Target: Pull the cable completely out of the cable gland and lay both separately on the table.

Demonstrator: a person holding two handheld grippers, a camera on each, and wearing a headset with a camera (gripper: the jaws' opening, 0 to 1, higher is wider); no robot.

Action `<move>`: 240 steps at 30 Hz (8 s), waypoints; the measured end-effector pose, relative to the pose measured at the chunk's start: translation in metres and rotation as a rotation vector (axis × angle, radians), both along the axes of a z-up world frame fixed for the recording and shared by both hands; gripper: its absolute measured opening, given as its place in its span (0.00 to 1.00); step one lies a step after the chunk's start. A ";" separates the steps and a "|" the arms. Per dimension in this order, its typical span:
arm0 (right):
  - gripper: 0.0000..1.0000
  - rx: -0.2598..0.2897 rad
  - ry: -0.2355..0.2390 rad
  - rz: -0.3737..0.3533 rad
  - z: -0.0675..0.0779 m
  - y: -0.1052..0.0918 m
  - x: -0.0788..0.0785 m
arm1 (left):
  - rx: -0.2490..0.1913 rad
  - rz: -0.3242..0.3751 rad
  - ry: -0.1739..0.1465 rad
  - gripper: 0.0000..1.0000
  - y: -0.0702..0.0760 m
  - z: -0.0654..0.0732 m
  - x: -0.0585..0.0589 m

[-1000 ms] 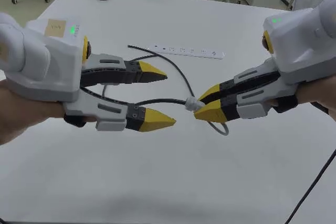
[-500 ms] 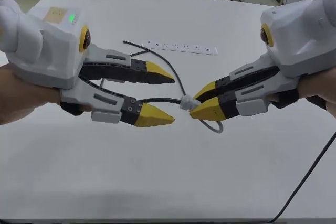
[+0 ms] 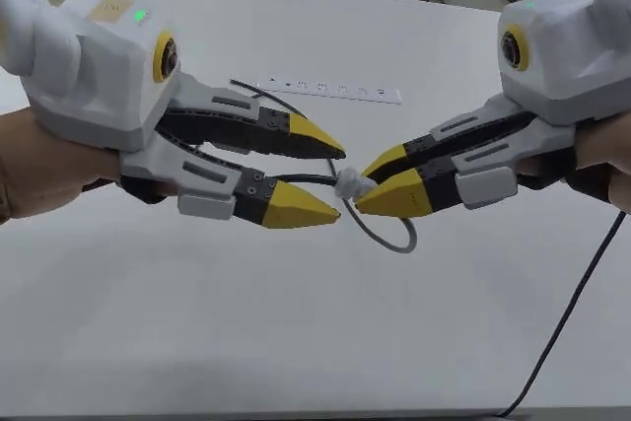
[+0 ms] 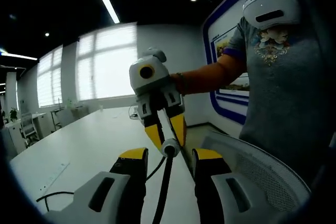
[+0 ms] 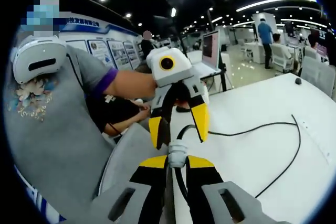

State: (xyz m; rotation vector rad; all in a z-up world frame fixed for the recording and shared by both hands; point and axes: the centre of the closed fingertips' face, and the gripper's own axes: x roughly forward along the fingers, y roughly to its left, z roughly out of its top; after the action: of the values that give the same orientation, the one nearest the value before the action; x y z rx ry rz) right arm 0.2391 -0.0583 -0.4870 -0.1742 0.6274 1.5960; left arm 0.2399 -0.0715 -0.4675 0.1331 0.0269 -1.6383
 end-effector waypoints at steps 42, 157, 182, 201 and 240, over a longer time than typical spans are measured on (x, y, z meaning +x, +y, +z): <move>0.08 -0.042 -0.020 0.047 -0.014 0.005 0.004 | -0.032 0.068 0.120 0.28 0.018 -0.015 0.022; 0.10 0.002 0.241 0.081 -0.014 0.001 0.014 | 0.024 0.084 -0.048 0.14 0.019 -0.019 0.002; 0.07 -0.045 0.058 0.074 -0.022 0.008 0.008 | 0.050 0.125 0.016 0.14 0.016 -0.029 0.007; 0.07 -0.130 -0.478 -0.034 -0.023 0.017 0.020 | 0.029 0.232 0.099 0.14 0.024 -0.033 0.028; 0.22 0.079 0.102 -0.165 -0.010 -0.002 0.030 | -0.003 0.196 0.067 0.15 0.017 -0.031 0.018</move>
State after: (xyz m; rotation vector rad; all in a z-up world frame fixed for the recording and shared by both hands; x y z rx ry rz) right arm 0.2689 -0.0602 -0.4970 0.0175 0.6401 1.4739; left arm 0.2583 -0.0542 -0.4986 0.0703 0.0863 -1.4466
